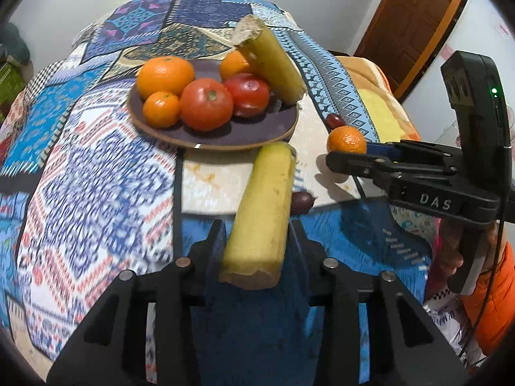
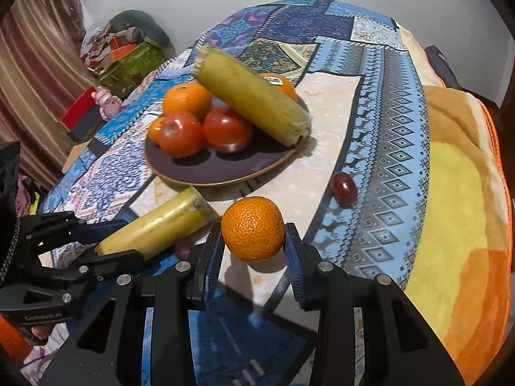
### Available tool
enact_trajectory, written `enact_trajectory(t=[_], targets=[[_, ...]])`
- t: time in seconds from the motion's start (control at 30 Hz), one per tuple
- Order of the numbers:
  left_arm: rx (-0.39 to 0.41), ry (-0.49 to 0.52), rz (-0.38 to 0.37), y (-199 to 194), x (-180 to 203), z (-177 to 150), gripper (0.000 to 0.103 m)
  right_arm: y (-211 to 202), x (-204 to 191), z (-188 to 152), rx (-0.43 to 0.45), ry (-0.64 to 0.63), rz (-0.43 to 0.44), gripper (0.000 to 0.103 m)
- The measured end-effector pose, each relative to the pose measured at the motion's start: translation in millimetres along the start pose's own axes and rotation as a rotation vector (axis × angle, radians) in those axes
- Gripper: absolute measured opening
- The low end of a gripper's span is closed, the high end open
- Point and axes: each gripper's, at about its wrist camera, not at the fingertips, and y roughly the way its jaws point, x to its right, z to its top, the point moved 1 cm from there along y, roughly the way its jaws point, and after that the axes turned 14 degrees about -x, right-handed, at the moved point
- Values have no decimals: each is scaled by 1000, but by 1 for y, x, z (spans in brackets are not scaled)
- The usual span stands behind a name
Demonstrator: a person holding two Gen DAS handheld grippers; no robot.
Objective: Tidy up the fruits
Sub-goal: 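Grasp the short yellow-green cylinder with the left tool while the right tool grasps the mandarin, then carry the cylinder with the left tool while the right tool carries the mandarin to the plate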
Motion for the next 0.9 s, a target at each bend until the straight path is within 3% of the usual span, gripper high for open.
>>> enact_trajectory(t=[0.13,0.3,0.5,0.67,0.9], targets=[[-10,-45,15,-8,-9,-15,37,-6,-4,-8,10,4,8,34],[-46,-32,46,-4,-8,-20,36,-14,-6,-20,17,15,12,34],[-73,-10,32,8,-5,4,36,-16,-4,-25,18,34,11,34],[-75,26,64,24,4,25,36,-16,0,-25,18,45,13,34],[-37,40,117,28,11,22,37,-10,3,-21,11,48,22,34]])
